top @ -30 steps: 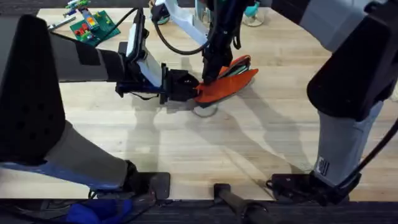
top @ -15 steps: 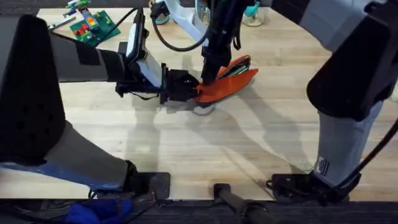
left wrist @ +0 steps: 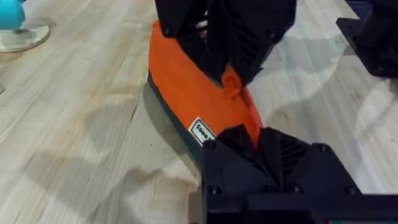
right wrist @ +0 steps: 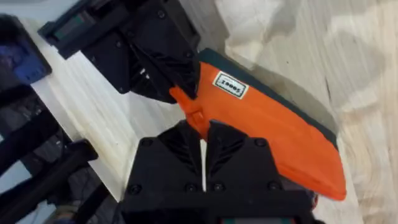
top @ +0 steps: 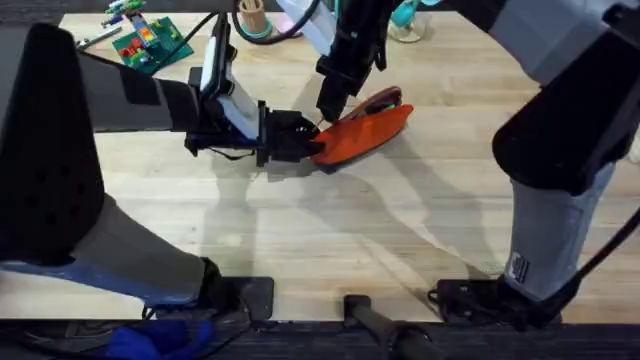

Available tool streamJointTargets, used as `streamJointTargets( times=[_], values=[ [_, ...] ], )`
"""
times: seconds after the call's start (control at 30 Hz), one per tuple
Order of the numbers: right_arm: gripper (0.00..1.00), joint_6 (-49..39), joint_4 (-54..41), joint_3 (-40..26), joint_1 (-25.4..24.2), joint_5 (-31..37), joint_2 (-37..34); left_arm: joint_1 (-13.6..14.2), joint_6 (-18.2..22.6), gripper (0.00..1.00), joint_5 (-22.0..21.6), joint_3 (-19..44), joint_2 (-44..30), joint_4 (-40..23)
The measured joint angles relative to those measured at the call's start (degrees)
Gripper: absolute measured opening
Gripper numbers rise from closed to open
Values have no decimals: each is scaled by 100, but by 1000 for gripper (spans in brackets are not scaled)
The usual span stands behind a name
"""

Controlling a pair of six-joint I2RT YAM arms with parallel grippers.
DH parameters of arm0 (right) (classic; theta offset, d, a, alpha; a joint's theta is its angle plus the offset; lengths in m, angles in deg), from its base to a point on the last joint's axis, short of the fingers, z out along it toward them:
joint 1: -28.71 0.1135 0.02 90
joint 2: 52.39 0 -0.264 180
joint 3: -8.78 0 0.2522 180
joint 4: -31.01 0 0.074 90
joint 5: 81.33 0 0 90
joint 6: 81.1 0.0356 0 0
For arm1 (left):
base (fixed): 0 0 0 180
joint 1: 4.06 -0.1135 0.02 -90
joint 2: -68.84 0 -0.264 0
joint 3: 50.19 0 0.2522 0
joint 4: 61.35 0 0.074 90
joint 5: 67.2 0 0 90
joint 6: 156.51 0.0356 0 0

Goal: Unzip the bag, pick up the pens from the table one at a time and place them inside, then zip the bag closed.

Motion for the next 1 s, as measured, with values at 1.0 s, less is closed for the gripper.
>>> streamJointTargets(
  times=[1.0],
  values=[
    [38, 1848, 181, -76, -151, 597, -1, -11, 0, 40, 20, 2, 0, 37]
  ],
)
